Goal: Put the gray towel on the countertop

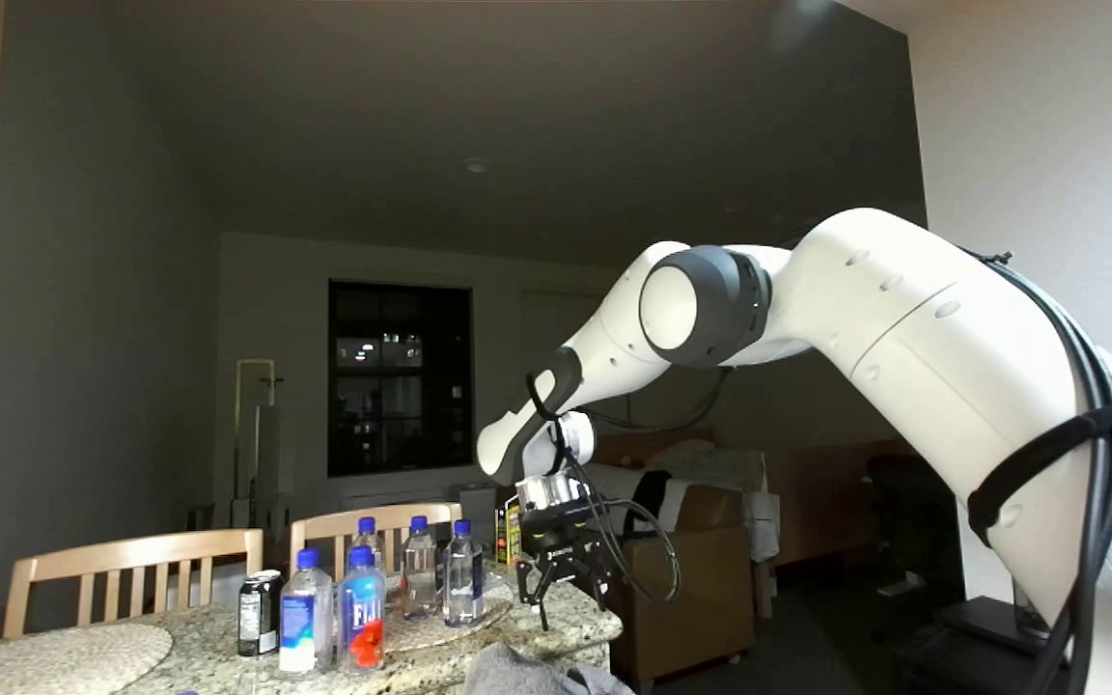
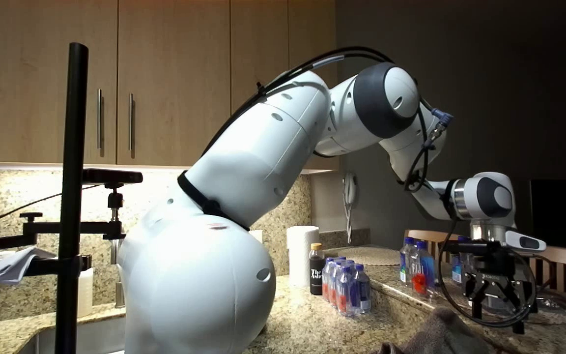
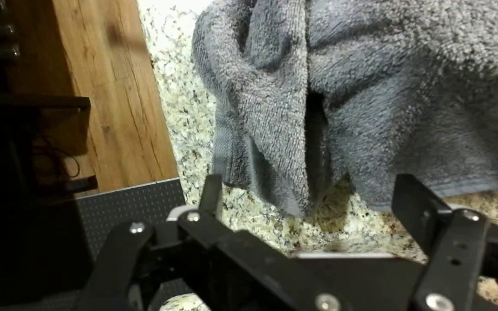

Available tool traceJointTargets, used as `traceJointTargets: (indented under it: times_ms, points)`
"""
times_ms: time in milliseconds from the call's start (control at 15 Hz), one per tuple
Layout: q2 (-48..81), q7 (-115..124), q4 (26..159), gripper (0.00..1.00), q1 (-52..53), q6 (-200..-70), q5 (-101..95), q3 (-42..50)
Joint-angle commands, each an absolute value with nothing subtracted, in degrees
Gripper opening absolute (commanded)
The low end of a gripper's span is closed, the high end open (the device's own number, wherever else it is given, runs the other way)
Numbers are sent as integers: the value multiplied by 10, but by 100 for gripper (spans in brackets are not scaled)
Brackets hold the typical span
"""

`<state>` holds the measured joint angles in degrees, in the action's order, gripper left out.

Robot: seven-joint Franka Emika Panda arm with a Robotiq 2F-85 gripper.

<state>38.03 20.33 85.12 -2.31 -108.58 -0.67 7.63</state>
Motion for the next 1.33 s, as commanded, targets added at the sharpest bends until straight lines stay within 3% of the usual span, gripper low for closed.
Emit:
traceJointTargets:
  times_ms: [0, 467, 1267]
  points:
    - [389, 149, 869, 100, -45, -1125, 13, 61]
    - [420, 126, 898, 100, -55, -1197, 50, 45]
    - [444, 137, 879, 100, -55, -1194, 30, 78]
